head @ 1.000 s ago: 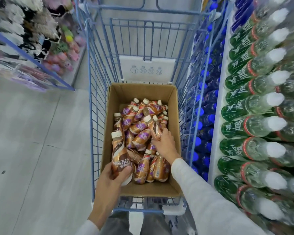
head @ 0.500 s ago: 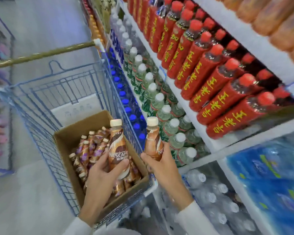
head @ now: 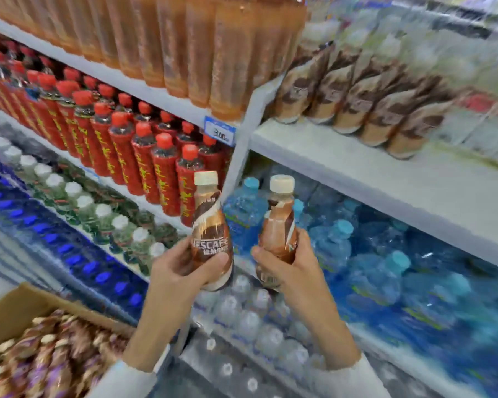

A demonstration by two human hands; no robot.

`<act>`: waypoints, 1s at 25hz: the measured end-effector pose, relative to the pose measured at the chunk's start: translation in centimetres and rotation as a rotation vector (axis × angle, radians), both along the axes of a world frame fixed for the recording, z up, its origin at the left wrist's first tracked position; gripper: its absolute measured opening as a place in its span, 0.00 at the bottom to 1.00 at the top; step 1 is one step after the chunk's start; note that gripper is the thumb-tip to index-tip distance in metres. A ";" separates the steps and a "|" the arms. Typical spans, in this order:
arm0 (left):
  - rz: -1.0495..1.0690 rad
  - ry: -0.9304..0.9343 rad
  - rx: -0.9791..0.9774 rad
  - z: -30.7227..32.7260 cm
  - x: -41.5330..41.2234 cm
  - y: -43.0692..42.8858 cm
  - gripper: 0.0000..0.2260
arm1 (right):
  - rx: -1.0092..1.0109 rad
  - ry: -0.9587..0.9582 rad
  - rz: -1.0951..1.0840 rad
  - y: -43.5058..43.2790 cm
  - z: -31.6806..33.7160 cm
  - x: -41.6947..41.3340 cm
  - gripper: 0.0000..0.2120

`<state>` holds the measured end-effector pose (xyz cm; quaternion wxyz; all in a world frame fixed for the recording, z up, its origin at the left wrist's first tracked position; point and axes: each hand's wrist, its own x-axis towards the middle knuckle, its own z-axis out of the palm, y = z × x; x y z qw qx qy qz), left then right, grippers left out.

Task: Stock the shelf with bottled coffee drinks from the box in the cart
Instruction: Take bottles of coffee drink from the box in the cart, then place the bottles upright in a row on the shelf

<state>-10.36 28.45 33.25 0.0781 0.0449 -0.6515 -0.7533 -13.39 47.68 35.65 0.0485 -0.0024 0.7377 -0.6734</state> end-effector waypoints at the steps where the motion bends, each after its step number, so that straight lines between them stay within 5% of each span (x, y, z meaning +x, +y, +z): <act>1: -0.039 0.021 -0.010 0.6 -0.4 2.2 0.14 | -0.013 0.011 -0.030 2.4 0.4 0.4 0.21; 13: -0.339 0.293 -0.125 10.9 -6.9 25.6 0.20 | 0.089 0.266 -0.384 27.1 10.8 1.5 0.19; 25: -0.534 0.295 -0.346 11.0 -13.7 32.6 0.27 | 0.052 0.285 -0.542 32.4 9.3 -3.6 0.22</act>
